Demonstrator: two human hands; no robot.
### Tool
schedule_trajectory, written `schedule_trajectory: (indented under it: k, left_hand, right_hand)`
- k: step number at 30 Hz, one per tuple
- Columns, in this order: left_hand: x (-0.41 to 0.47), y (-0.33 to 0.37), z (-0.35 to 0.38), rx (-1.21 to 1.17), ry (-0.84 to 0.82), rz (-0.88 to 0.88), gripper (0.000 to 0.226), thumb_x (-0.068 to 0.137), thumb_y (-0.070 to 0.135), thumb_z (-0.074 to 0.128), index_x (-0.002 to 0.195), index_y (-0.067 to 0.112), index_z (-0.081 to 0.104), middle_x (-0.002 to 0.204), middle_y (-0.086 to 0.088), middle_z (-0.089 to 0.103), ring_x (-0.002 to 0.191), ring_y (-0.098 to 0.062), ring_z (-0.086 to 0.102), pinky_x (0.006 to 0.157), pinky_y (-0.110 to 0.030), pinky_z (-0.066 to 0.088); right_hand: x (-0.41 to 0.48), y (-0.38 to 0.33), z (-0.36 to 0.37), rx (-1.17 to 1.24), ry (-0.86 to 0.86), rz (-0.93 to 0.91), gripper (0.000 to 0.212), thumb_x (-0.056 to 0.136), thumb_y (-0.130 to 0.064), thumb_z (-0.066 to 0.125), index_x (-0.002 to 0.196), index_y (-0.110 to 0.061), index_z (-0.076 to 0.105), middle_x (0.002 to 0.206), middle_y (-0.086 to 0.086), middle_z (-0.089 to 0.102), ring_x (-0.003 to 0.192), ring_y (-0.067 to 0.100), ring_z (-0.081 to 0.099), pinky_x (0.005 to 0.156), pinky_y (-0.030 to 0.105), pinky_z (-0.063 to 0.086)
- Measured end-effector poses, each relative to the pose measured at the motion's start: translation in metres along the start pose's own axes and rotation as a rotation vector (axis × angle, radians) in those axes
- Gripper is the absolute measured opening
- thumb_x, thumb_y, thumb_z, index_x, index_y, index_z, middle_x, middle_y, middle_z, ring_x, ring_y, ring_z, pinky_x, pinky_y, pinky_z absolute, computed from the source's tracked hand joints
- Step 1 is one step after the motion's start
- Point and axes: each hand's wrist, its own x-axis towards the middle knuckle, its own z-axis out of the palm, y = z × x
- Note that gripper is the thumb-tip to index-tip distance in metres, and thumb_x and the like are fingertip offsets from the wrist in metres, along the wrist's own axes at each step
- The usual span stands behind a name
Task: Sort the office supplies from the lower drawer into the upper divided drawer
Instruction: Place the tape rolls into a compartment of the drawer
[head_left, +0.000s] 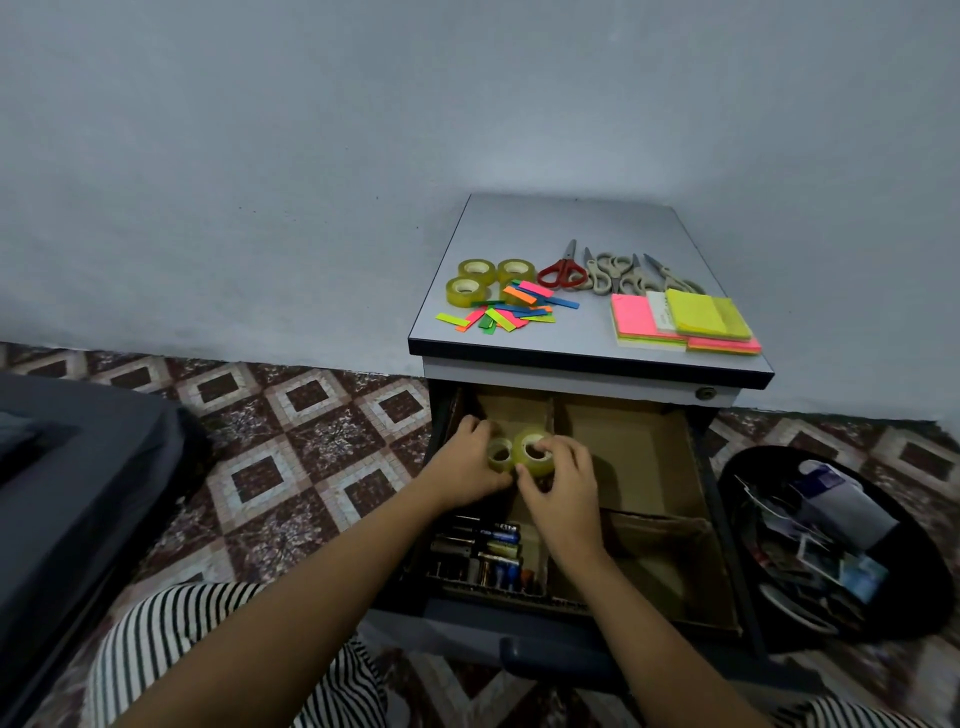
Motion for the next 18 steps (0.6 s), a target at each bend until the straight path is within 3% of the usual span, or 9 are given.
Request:
schedule_trajectory:
  k: [6,9,12,18]
  left_hand:
    - [0.033,0.004,0.003,0.043,-0.126,-0.048,0.058,0.084,0.03,0.067,0.133,0.007,0.045,0.131,-0.012,0.047,0.125,-0.024,0.04,0.101,-0.03,0.035]
    - [0.045,0.008,0.007,0.048,-0.225,-0.084,0.054,0.086,0.026,0.065,0.132,0.006,0.046,0.131,-0.015,0.05,0.118,-0.026,0.05,0.096,-0.031,0.042]
    - [0.05,0.011,0.014,0.048,-0.348,-0.112,0.059,0.085,0.024,0.067,0.135,0.006,0.042,0.129,-0.014,0.054,0.114,-0.026,0.055,0.092,-0.032,0.046]
    - [0.055,0.014,0.016,0.095,-0.518,-0.128,0.042,0.091,0.018,0.057,0.129,0.004,0.049,0.124,-0.013,0.056,0.115,-0.028,0.053,0.097,-0.037,0.044]
  right_hand:
    - [-0.008,0.01,0.001,0.009,0.136,0.028,0.032,0.083,-0.017,0.068,0.114,-0.012,0.061,0.129,0.006,0.046,0.12,0.016,0.046,0.095,0.02,0.036]
    - [-0.008,0.014,0.0,0.004,0.155,0.037,0.032,0.083,-0.017,0.069,0.114,-0.011,0.061,0.129,0.008,0.046,0.12,0.02,0.046,0.096,0.023,0.038]
    - [-0.008,0.016,0.002,0.002,0.168,0.03,0.031,0.082,-0.015,0.07,0.112,-0.009,0.062,0.128,0.01,0.047,0.118,0.022,0.048,0.094,0.023,0.038]
    - [-0.009,0.017,0.002,-0.003,0.164,0.052,0.032,0.083,-0.016,0.069,0.113,-0.009,0.061,0.13,0.01,0.046,0.12,0.021,0.047,0.093,0.02,0.036]
